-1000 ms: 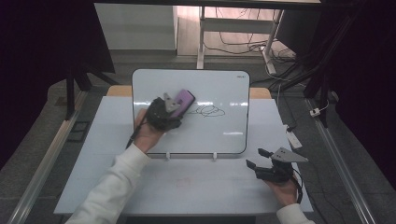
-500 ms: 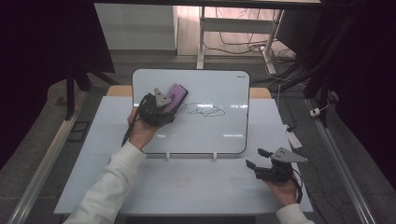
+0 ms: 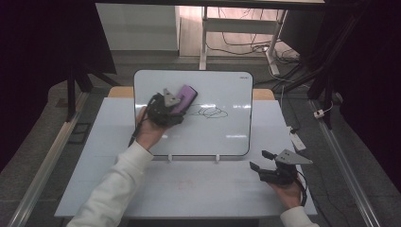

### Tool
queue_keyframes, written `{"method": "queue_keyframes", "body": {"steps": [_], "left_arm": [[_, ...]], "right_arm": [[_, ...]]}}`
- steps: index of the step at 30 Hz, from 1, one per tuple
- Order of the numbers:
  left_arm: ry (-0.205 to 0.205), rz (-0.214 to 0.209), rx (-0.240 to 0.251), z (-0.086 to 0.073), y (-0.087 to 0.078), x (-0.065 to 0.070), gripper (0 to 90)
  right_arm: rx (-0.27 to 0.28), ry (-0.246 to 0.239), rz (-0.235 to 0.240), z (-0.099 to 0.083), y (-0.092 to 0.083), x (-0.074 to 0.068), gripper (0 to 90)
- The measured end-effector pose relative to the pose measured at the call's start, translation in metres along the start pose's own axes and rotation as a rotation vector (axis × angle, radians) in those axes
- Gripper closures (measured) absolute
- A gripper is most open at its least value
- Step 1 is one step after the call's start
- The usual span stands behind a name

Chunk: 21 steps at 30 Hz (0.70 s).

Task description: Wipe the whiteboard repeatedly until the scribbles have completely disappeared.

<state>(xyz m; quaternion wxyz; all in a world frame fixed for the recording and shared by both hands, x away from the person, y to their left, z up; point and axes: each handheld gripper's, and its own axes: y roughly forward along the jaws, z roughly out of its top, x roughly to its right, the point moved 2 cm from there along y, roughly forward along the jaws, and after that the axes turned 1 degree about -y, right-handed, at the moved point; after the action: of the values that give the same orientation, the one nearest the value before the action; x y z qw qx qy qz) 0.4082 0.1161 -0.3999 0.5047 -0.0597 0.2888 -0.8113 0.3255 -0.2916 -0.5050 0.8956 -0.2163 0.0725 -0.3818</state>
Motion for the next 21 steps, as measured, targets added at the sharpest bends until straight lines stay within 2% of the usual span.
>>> {"method": "queue_keyframes", "body": {"steps": [3,5,7,12,15,18,21], "left_arm": [[-0.04,0.021,0.006,-0.006,-0.007,-0.018,41.6],[-0.05,0.013,0.012,-0.007,-0.008,-0.02,41.6],[-0.031,0.028,0.007,-0.006,-0.005,-0.016,41.6],[0.022,-0.014,0.019,0.005,0.011,0.017,41.6],[0.067,-0.053,0.02,0.012,0.023,0.047,41.6],[0.086,-0.099,0.021,0.013,0.032,0.071,41.6],[0.127,-0.108,0.013,0.011,0.034,0.084,41.6]], "right_arm": [[-0.002,0.001,-0.001,0.0,0.001,-0.001,28.3],[-0.003,0.0,-0.001,0.001,0.001,-0.001,28.3],[-0.004,-0.001,0.0,0.001,0.002,-0.001,28.3],[-0.003,-0.003,0.002,0.001,0.002,-0.002,28.3],[-0.003,-0.002,0.003,0.001,0.001,-0.001,28.3],[-0.003,-0.004,0.003,0.001,0.001,-0.001,28.3],[-0.002,-0.003,0.003,0.0,0.0,-0.001,28.3]]}}
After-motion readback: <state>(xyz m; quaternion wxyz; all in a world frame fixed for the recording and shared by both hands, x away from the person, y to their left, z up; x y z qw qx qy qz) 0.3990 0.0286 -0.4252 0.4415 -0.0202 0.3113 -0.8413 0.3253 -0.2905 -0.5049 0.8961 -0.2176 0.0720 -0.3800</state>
